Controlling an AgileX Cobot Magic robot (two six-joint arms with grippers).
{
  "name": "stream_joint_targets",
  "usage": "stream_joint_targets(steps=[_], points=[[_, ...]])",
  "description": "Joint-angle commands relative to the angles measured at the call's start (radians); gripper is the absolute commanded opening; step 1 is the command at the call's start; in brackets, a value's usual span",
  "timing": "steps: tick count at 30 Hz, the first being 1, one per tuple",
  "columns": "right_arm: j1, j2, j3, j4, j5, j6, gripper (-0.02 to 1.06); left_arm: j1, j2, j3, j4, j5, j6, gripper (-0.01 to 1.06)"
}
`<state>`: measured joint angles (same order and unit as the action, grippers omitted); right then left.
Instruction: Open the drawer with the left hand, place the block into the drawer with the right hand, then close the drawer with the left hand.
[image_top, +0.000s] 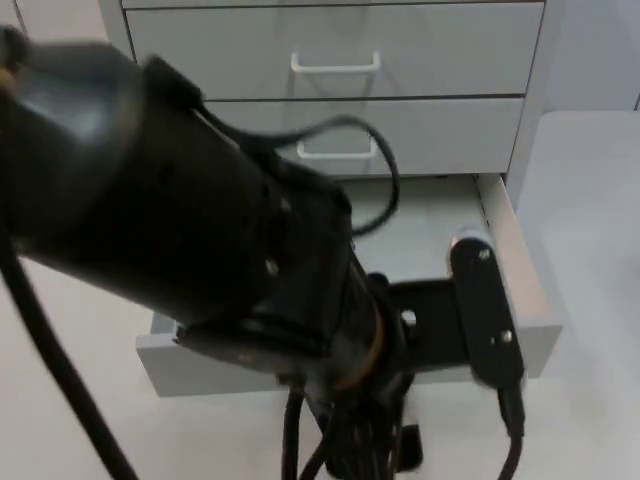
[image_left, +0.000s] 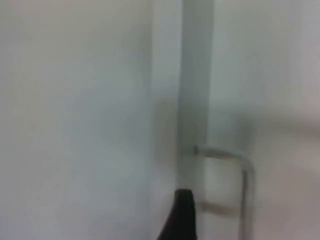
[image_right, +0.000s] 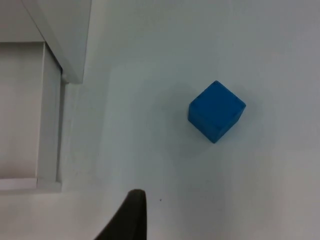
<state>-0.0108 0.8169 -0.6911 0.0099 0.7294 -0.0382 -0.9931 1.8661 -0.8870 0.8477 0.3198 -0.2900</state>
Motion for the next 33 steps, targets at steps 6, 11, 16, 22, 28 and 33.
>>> stream_joint_targets(steps=[6,11,16,22,28,33], points=[[-0.004,-0.001,0.002,0.018,-0.014,0.001,1.05,0.005,-0.144,-0.004,-0.127,0.070,0.068,0.73],[-0.004,-0.001,0.002,0.018,-0.012,0.001,1.05,0.005,-0.228,-0.004,-0.196,0.074,0.085,0.73],[-0.004,-0.001,0.002,0.018,-0.012,0.001,1.05,0.005,-0.301,-0.004,-0.232,0.091,0.085,0.73],[-0.004,-0.001,0.002,0.018,-0.008,0.001,1.05,0.005,-0.331,-0.004,-0.243,0.152,0.085,0.73],[-0.004,-0.001,0.002,0.018,-0.004,0.001,1.05,0.005,-0.339,-0.004,-0.253,0.190,0.085,0.73],[-0.004,-0.001,0.002,0.018,-0.004,0.001,1.05,0.022,-0.384,-0.004,-0.272,0.205,0.085,0.73]])
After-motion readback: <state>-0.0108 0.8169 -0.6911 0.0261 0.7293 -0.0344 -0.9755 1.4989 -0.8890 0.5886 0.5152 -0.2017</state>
